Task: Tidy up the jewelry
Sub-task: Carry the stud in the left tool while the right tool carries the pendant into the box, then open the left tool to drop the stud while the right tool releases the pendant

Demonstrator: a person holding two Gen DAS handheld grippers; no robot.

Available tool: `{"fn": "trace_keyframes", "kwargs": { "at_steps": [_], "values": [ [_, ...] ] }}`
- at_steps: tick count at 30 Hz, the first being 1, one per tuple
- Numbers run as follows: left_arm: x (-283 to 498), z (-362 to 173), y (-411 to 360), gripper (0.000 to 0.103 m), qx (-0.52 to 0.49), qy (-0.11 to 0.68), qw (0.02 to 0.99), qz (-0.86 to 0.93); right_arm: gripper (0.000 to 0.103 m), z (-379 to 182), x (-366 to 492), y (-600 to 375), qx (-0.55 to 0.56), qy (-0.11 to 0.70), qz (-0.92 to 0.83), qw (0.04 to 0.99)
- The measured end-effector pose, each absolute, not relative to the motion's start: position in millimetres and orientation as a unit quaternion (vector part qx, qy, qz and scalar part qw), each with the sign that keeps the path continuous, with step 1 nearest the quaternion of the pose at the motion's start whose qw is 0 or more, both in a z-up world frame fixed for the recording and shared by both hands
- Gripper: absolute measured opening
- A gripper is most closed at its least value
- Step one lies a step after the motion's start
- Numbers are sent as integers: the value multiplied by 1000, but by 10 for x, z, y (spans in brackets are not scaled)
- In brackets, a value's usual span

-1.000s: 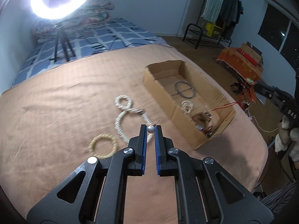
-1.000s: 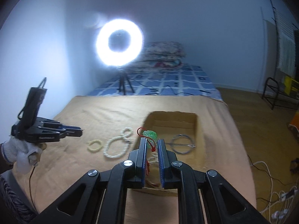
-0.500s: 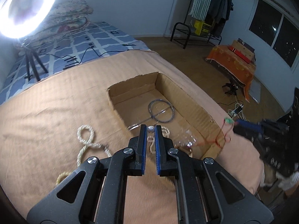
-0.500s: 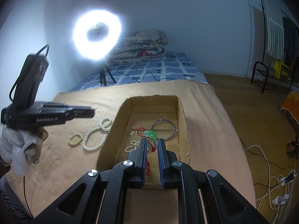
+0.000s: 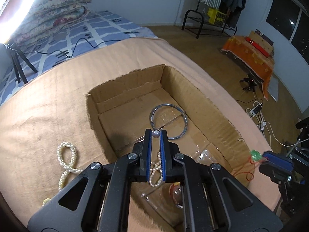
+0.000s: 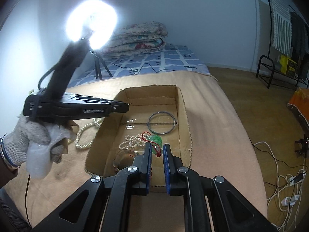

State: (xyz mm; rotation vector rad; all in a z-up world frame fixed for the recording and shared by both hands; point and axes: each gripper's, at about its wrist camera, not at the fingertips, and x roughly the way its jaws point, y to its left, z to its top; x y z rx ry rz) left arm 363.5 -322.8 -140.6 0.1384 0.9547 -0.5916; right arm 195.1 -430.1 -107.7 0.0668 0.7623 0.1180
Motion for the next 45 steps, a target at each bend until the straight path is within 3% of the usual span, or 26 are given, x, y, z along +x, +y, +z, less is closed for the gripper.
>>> {"fn": "trace_keyframes", "kwargs": {
  "at_steps": [13, 41, 45],
  "values": [
    [3787, -1667, -3393, 6, 78, 474, 838, -260, 9, -1190, 1991, -4338, 32, 391, 47, 919],
    [3811, -1693, -3400, 6, 81, 474, 840, -253, 10, -1260, 2052, -4285, 24, 401, 51, 915],
    [3811, -1676, -3399, 6, 81, 474, 839, -254, 22, -1251, 2044, -4294, 24, 396, 49, 916]
  ]
}}
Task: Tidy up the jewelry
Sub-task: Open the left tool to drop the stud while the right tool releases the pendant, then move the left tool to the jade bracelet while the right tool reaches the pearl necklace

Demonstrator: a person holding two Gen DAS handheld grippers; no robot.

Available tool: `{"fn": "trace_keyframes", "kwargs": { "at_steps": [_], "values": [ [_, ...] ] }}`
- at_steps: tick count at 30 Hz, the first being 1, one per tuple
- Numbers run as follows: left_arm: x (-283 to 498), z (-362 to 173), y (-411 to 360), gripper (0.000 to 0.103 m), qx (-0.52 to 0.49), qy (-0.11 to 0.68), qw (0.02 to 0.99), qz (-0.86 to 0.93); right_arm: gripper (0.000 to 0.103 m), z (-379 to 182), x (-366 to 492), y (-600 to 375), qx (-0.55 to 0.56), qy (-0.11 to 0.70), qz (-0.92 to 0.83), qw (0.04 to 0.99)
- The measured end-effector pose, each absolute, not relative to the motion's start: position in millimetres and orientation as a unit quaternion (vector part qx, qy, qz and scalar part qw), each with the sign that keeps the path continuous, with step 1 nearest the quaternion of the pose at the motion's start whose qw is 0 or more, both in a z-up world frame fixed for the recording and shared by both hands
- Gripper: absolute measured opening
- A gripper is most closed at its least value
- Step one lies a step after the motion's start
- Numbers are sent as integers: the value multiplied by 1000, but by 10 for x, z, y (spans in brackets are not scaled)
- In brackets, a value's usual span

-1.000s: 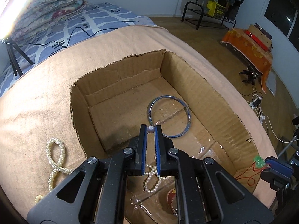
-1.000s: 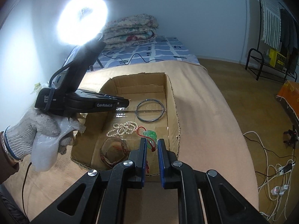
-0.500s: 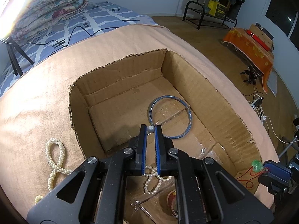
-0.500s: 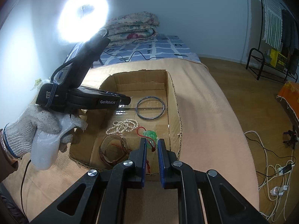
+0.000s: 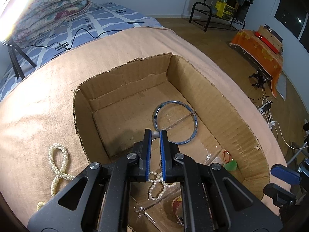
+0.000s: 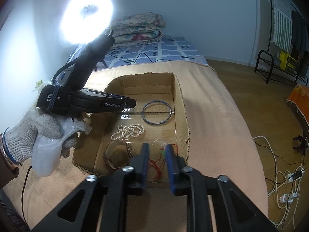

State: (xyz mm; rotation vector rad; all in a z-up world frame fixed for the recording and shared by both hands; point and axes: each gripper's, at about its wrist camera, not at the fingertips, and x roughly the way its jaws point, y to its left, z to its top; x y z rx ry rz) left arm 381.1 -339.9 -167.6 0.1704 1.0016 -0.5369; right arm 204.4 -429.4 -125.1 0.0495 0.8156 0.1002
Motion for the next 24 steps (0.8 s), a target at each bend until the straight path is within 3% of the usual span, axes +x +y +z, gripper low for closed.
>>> {"fn": "trace_keyframes", "kwargs": {
  "at_steps": [3, 5, 9, 13, 16, 24],
  "values": [
    [3814, -1665, -3379, 13, 78, 475, 839, -252, 29, -1230, 2030, -4293, 22, 393, 46, 918],
    [3788, -1615, -3373, 41, 74, 469, 843, -252, 35, -1219, 2021, -4288, 21, 390, 43, 919],
    [3757, -1519, -3344, 45, 69, 461, 848, -253, 52, -1189, 2015, -4281, 19, 384, 38, 922],
    [3743, -1437, -3306, 66, 63, 452, 854, -250, 76, -1152, 1987, -4272, 19, 374, 32, 927],
    [3728, -1376, -3262, 69, 52, 449, 856, -250, 86, -1117, 1961, -4267, 15, 366, 21, 930],
    [3666, -1227, -3117, 70, 44, 440, 862, -248, 97, -1047, 1922, -4275, 11, 352, 1, 936]
  ]
}}
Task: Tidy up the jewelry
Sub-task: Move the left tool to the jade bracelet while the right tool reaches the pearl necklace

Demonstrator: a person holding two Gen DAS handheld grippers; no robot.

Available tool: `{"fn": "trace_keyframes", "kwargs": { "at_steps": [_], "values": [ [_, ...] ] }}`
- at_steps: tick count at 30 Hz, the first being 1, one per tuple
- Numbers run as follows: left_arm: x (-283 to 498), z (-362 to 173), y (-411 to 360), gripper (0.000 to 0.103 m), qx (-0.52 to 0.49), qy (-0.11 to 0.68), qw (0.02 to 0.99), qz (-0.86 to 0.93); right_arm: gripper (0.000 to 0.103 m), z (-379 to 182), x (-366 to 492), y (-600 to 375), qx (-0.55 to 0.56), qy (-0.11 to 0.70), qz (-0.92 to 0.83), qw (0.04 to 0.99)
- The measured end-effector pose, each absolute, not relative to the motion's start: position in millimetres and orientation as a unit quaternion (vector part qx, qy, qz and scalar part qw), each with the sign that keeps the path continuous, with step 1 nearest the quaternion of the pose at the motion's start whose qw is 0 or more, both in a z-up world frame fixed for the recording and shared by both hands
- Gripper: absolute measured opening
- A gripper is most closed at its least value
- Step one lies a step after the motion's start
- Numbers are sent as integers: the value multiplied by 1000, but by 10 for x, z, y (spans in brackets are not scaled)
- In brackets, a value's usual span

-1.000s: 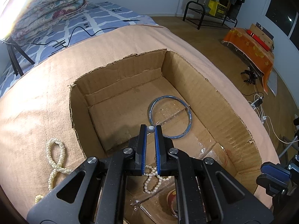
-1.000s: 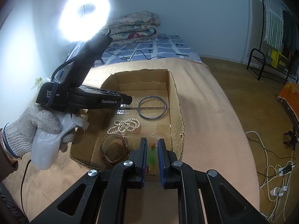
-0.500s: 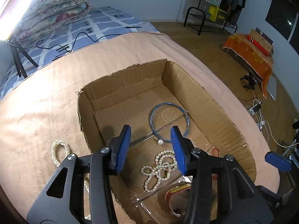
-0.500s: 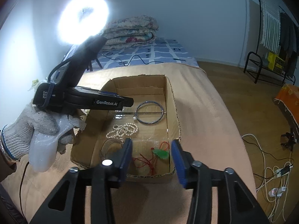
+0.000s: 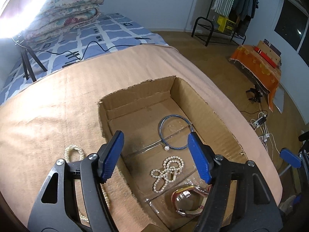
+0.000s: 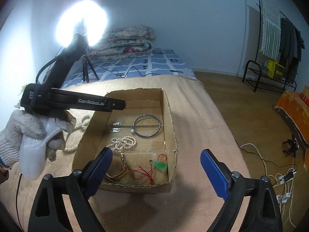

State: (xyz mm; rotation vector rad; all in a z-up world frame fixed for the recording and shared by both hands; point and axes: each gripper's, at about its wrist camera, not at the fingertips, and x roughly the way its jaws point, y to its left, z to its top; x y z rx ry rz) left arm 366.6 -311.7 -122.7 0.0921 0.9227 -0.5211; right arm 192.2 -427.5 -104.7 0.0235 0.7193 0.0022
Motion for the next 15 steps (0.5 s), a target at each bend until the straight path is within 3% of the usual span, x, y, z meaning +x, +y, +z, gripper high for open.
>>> {"fn": "trace_keyframes", "kwargs": {
  "at_steps": [15],
  "values": [
    [3589, -889, -1976, 70, 8, 423, 879, -220, 103, -787, 1922, -4167, 19, 305, -14, 952]
  ]
}}
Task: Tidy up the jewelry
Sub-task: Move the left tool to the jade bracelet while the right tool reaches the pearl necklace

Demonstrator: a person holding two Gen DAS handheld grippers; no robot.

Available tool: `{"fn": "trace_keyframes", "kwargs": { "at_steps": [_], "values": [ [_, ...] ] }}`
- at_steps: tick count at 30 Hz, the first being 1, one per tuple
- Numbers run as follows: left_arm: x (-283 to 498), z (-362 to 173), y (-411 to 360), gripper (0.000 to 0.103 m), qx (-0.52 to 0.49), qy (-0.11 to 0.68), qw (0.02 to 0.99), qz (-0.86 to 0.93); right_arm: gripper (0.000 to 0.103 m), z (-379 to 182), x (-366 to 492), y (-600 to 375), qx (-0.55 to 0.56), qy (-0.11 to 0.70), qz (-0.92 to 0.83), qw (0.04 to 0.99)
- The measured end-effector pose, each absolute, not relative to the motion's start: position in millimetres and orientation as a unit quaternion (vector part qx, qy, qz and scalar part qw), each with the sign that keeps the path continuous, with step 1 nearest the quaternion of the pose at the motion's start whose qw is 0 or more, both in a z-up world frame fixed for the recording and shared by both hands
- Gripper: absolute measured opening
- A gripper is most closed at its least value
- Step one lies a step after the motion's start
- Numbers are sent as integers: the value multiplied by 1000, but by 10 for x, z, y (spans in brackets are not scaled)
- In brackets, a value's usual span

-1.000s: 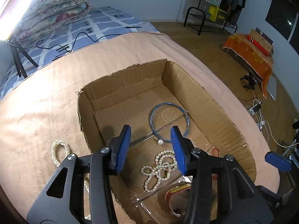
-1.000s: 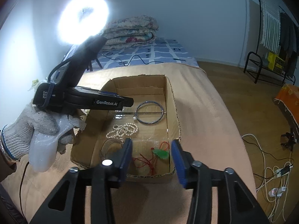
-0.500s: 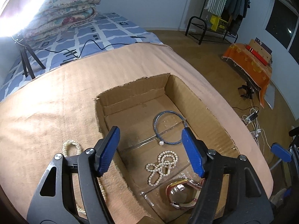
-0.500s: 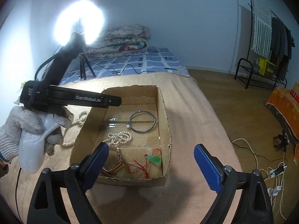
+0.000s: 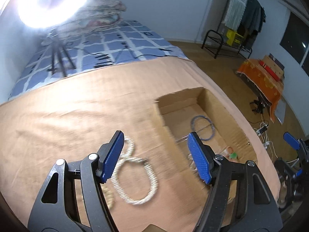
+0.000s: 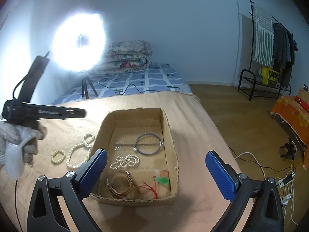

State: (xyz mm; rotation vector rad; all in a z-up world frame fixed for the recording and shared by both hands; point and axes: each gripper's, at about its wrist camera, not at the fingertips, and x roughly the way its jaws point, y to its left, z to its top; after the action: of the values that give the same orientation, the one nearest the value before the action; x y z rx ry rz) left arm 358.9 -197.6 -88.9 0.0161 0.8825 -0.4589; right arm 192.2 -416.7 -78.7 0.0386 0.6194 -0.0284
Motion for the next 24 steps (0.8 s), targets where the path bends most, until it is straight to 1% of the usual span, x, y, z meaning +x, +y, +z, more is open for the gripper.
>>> {"fn": "trace_keyframes", "kwargs": {
  "at_steps": [6, 12, 14, 17, 18, 20, 23, 24],
  "values": [
    [3514, -935, -1337, 70, -10, 435, 879, -195, 103, -746, 1961, -4040, 11, 302, 1, 953],
    [3414, -1104, -818, 70, -27, 452, 876, -169, 103, -706, 2002, -3852, 10, 300, 29, 954],
    [3383, -1188, -685, 60, -31, 461, 872, -163, 102, -705, 2011, -3769, 13, 302, 46, 952],
    [3346, -1315, -559, 55, -40, 474, 865, -159, 98, -715, 2014, -3637, 17, 308, 70, 949],
    [3334, -1361, -525, 54, -45, 478, 863, -160, 95, -729, 2025, -3573, 18, 313, 84, 946],
    [3324, -1439, -490, 46, -50, 487, 857, -160, 89, -764, 2039, -3485, 17, 322, 106, 941],
    [3319, -1557, -483, 44, -49, 496, 851, -163, 80, -839, 2072, -3311, 23, 347, 146, 926],
    [3320, -1594, -489, 43, -49, 499, 849, -165, 76, -869, 2089, -3256, 29, 356, 158, 920]
  ]
}}
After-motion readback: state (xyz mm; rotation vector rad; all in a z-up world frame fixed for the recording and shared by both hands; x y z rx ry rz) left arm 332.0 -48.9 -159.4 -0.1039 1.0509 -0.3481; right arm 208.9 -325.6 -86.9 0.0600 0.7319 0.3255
